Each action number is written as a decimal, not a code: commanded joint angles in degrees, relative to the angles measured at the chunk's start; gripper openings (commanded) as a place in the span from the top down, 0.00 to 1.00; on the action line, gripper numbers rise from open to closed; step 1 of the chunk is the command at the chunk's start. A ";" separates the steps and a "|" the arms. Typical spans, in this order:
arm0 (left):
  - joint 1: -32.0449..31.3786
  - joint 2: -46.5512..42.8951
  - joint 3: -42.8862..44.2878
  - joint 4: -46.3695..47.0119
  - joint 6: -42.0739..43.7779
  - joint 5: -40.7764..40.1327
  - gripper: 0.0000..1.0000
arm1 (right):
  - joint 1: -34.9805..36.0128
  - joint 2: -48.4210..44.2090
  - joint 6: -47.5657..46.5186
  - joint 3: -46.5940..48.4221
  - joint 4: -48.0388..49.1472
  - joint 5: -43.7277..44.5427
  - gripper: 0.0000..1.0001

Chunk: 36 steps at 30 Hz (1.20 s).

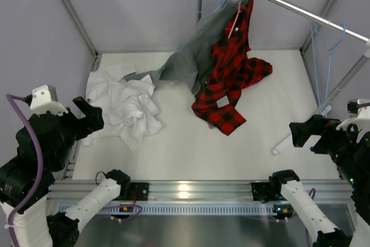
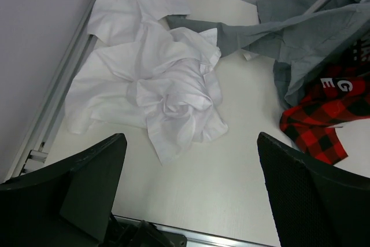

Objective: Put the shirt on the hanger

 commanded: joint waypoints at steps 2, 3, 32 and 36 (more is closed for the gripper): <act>-0.12 -1.53 -0.70 1.90 -1.10 6.17 0.02 | 0.20 1.29 -1.60 1.67 -3.91 1.35 0.01; -0.12 -3.28 -1.13 4.08 -1.62 7.31 0.02 | 0.20 1.38 -1.52 1.67 -3.91 1.18 0.01; 3.66 40.55 -30.14 25.11 -15.95 -0.40 0.50 | 0.20 -2.67 5.52 -12.30 12.26 -26.24 0.01; 5.24 44.42 -28.57 25.55 -13.50 -2.43 0.71 | 0.20 -1.88 4.73 -13.01 13.14 -27.48 0.01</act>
